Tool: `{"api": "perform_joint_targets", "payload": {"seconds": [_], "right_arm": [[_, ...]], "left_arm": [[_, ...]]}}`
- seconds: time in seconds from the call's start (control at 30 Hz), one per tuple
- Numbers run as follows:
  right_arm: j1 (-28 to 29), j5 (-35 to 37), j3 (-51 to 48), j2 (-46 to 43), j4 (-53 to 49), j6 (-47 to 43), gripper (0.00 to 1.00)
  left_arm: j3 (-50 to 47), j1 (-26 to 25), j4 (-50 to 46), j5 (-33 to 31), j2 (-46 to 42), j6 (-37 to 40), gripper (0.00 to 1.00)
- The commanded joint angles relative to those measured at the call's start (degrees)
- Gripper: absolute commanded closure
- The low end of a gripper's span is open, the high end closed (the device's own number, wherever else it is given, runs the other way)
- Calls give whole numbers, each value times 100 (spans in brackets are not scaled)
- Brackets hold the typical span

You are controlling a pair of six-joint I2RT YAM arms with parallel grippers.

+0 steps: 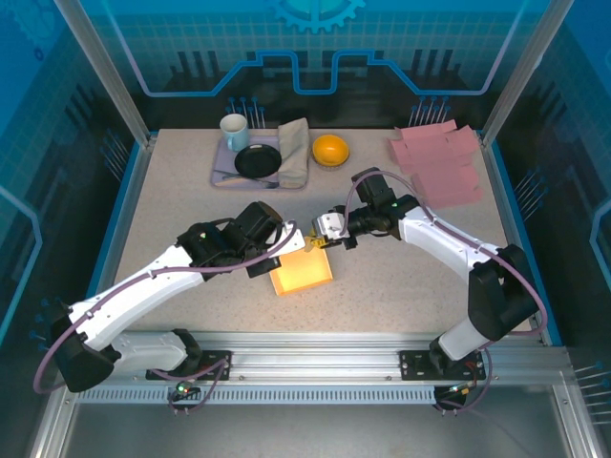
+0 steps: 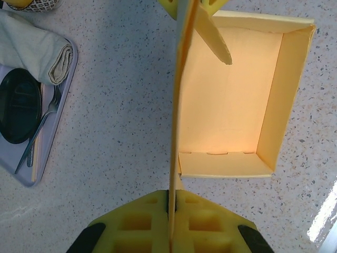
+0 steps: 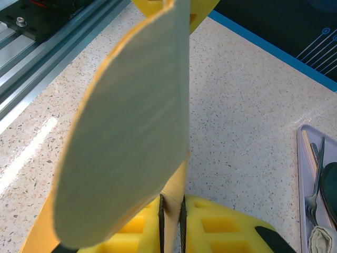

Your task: Fold the paper box

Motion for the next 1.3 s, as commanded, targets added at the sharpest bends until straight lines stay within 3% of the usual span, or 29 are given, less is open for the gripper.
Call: {"api": "perform_joint_targets", "payload": {"seconds": [0.0,0.33,0.5,0.6,0.77,0.83,0.87,0.9,1.0,1.17,1.27], "right_arm": [[92,-345,-2,65,11,119,83],[139,-384,58,102,22,123,73],[155,-383,60,71,0,109,73],[145,-364,46,49,-56,46,77],[105,-343,21,39,-51,28,92],[51,-302,-59,30,48,33,95],[19,-285,-120,25,139,61,95],[-5,-251,-196,-6,270,99,95],[-58,-5,-565,-138,979,273,95],[-63,525,-1248,-168,2524,706,94],[-21,607,-1466,12,3311,921,94]], "left_arm": [[-41,-113,593,103,-132,-89,100],[-111,-213,725,208,-137,-98,100],[-159,-236,823,277,-152,-92,100],[-159,-243,834,255,-118,-64,100],[-143,-230,855,9,-59,-234,99],[-151,-216,916,-242,-70,-463,87],[-151,-170,977,-443,-100,-675,74],[-123,-50,996,-551,-119,-976,65],[107,644,741,-256,-184,-2201,53],[298,2227,439,534,-322,-4358,43],[344,2762,360,990,-112,-5226,36]]}}
